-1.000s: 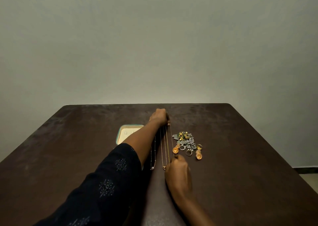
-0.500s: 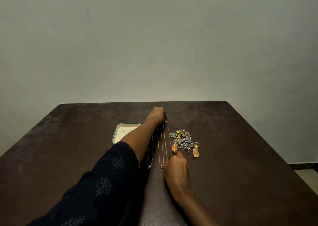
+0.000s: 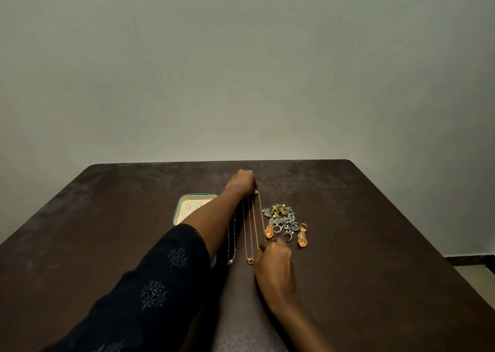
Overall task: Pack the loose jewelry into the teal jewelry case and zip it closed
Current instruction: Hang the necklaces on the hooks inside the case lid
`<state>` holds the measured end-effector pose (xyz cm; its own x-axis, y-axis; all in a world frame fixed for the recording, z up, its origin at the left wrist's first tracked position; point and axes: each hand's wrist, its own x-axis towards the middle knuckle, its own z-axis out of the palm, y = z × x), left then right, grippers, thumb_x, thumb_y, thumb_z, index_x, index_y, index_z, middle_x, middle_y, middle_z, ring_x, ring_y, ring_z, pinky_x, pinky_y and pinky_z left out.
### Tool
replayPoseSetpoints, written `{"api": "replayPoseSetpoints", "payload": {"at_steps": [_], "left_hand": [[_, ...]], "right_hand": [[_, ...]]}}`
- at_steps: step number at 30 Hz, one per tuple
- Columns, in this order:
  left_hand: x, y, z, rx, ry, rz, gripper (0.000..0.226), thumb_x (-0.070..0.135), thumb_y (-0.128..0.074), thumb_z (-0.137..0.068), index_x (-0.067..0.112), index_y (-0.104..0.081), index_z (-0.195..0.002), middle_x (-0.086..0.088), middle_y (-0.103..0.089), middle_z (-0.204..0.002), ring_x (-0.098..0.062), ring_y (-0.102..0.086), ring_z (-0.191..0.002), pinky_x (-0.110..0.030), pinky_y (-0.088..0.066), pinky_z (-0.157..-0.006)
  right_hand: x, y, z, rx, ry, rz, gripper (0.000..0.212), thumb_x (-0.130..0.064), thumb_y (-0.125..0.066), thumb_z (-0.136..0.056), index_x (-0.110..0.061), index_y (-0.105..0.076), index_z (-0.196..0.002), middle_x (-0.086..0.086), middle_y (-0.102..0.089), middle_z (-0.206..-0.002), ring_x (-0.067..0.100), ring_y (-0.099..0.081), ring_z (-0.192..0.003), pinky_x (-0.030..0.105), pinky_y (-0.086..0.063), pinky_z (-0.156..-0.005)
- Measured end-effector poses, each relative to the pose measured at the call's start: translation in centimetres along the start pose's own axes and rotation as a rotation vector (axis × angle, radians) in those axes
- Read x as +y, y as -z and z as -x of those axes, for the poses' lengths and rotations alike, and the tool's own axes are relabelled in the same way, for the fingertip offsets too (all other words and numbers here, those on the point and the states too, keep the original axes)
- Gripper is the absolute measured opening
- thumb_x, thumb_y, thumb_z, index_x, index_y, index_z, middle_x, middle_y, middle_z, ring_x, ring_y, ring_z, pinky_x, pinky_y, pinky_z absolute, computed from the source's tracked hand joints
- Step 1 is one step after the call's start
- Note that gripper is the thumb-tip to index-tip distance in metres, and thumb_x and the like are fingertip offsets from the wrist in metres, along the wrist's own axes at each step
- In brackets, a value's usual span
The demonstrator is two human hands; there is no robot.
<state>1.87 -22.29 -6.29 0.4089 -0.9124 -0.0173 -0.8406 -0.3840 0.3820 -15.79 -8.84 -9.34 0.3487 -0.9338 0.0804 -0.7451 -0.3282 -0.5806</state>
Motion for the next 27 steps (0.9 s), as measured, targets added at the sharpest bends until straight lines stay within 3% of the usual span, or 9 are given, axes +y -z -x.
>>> {"api": "replayPoseSetpoints", "payload": {"at_steps": [7, 11, 15, 17, 19, 21, 23, 27], "left_hand": [[-1.4, 2.7, 1.3, 0.024, -0.046, 0.013, 0.024, 0.011, -0.067, -0.085, 0.009, -0.07, -0.108, -0.014, -0.069, -0.112, -0.026, -0.065, -0.103, -0.039, -0.051, -0.093], [-3.6, 4.9, 2.9, 0.084, -0.038, 0.038, 0.022, 0.003, -0.06, -0.088, 0.005, -0.069, -0.108, -0.013, -0.069, -0.112, -0.021, -0.065, -0.102, -0.033, -0.051, -0.094], [-6.2, 7.2, 5.4, 0.149, 0.064, 0.07, 0.023, 0.002, -0.06, -0.088, 0.005, -0.07, -0.108, -0.015, -0.068, -0.114, -0.025, -0.062, -0.108, -0.032, -0.049, -0.095], [-7.6, 7.6, 6.9, 0.192, 0.146, 0.092, 0.025, 0.008, -0.056, -0.089, 0.004, -0.068, -0.111, -0.018, -0.065, -0.119, -0.03, -0.057, -0.115, -0.033, -0.045, -0.096], [-8.9, 7.2, 8.2, 0.243, 0.264, 0.103, 0.031, 0.017, -0.053, -0.091, 0.003, -0.062, -0.117, -0.021, -0.056, -0.129, -0.035, -0.05, -0.122, -0.037, -0.041, -0.1], [-9.9, 6.4, 10.0, 0.253, 0.421, 0.154, 0.038, 0.024, -0.049, -0.095, 0.001, -0.053, -0.125, -0.023, -0.046, -0.137, -0.037, -0.042, -0.129, -0.039, -0.037, -0.104], [-11.1, 5.6, 11.3, 0.231, 0.498, 0.258, 0.039, 0.024, -0.047, -0.096, -0.002, -0.051, -0.125, -0.023, -0.049, -0.135, -0.036, -0.044, -0.128, -0.039, -0.038, -0.103], [-12.6, 3.9, 12.3, 0.173, 0.458, 0.59, 0.033, 0.017, -0.043, -0.096, -0.002, -0.054, -0.122, -0.018, -0.059, -0.123, -0.033, -0.057, -0.111, -0.04, -0.049, -0.094]], "right_hand": [[0.3, 0.2, -0.1, 0.034, 0.009, -0.002, 0.027, -0.009, -0.043, -0.089, -0.004, -0.07, -0.094, 0.012, -0.061, -0.104, 0.024, -0.059, -0.084, 0.03, -0.039, -0.068], [-0.3, 1.1, 0.3, 0.055, -0.051, -0.018, 0.027, -0.014, -0.045, -0.093, -0.013, -0.069, -0.106, 0.009, -0.058, -0.109, 0.023, -0.062, -0.091, 0.03, -0.047, -0.077], [-2.2, 1.4, 1.0, 0.089, 0.017, -0.08, 0.027, -0.017, -0.048, -0.094, -0.015, -0.069, -0.111, 0.008, -0.057, -0.116, 0.025, -0.06, -0.099, 0.029, -0.046, -0.081], [-3.8, 0.8, 1.0, 0.063, 0.067, -0.161, 0.024, -0.019, -0.052, -0.092, -0.012, -0.071, -0.104, 0.011, -0.063, -0.108, 0.025, -0.062, -0.095, 0.03, -0.048, -0.081], [-5.4, -0.1, 0.9, 0.03, 0.086, -0.25, 0.023, -0.021, -0.056, -0.09, -0.006, -0.073, -0.094, 0.015, -0.068, -0.094, 0.024, -0.062, -0.082, 0.029, -0.047, -0.072], [-6.7, -0.8, 0.9, -0.014, 0.075, -0.274, 0.025, -0.022, -0.058, -0.089, -0.003, -0.073, -0.091, 0.015, -0.07, -0.091, 0.025, -0.062, -0.081, 0.027, -0.04, -0.065], [-7.4, -1.5, 1.0, -0.06, 0.049, -0.279, 0.023, -0.02, -0.058, -0.088, -0.003, -0.072, -0.094, 0.015, -0.071, -0.097, 0.027, -0.064, -0.09, 0.03, -0.044, -0.07], [-7.5, -2.1, 1.3, -0.098, -0.047, -0.261, 0.022, -0.007, -0.054, -0.083, -0.005, -0.072, -0.095, 0.013, -0.071, -0.099, 0.029, -0.065, -0.093, 0.028, -0.045, -0.066]]}}
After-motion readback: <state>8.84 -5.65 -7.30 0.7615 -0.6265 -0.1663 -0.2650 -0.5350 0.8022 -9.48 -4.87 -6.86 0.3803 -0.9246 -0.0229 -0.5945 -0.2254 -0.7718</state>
